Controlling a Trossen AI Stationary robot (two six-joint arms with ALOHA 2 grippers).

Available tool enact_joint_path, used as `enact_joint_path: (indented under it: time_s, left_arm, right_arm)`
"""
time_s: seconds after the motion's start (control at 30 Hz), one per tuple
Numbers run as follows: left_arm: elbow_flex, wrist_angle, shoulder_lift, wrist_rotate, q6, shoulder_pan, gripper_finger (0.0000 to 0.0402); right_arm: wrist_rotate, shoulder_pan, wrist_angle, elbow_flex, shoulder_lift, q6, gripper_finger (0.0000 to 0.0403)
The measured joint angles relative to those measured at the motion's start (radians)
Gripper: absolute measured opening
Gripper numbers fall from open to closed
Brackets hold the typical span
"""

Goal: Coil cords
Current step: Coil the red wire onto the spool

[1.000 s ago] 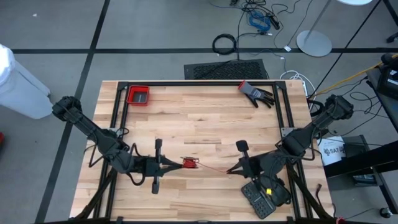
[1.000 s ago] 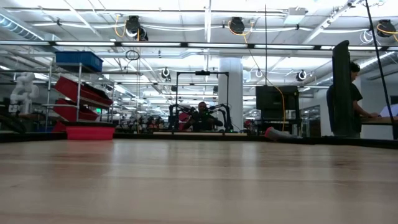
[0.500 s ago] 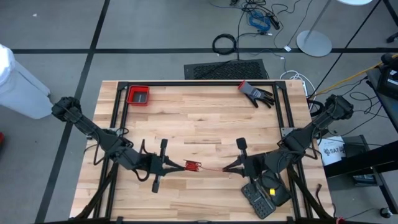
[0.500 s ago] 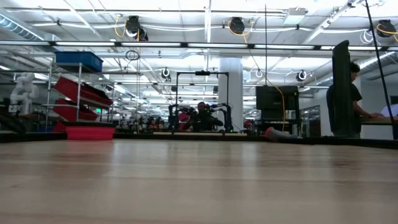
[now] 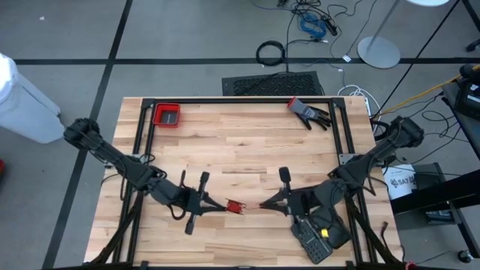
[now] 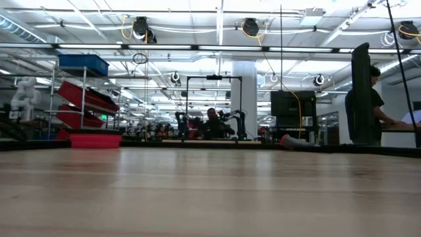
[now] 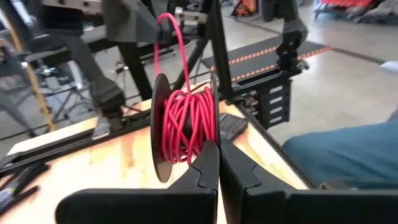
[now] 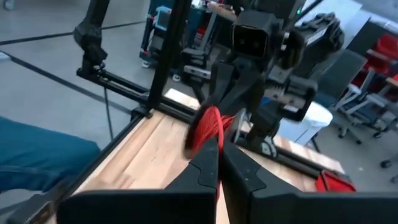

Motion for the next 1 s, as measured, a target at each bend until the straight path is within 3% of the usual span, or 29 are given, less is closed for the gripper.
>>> enact_joint_path:
  time_s: [0.7, 1.0]
  left_arm:
    - [0.000, 0.239, 0.151, 0.342, -0.028, 0.094, 0.0002]
    - [0.000, 0.274, 0.165, 0.378, -0.024, 0.112, 0.0002]
  right_arm:
    - [-0.002, -0.072, 0.290, 0.000, 0.136, -0.153, 0.0000]
    - [-0.109, -0.115, 0.333, 0.000, 0.178, -0.140, 0.0000]
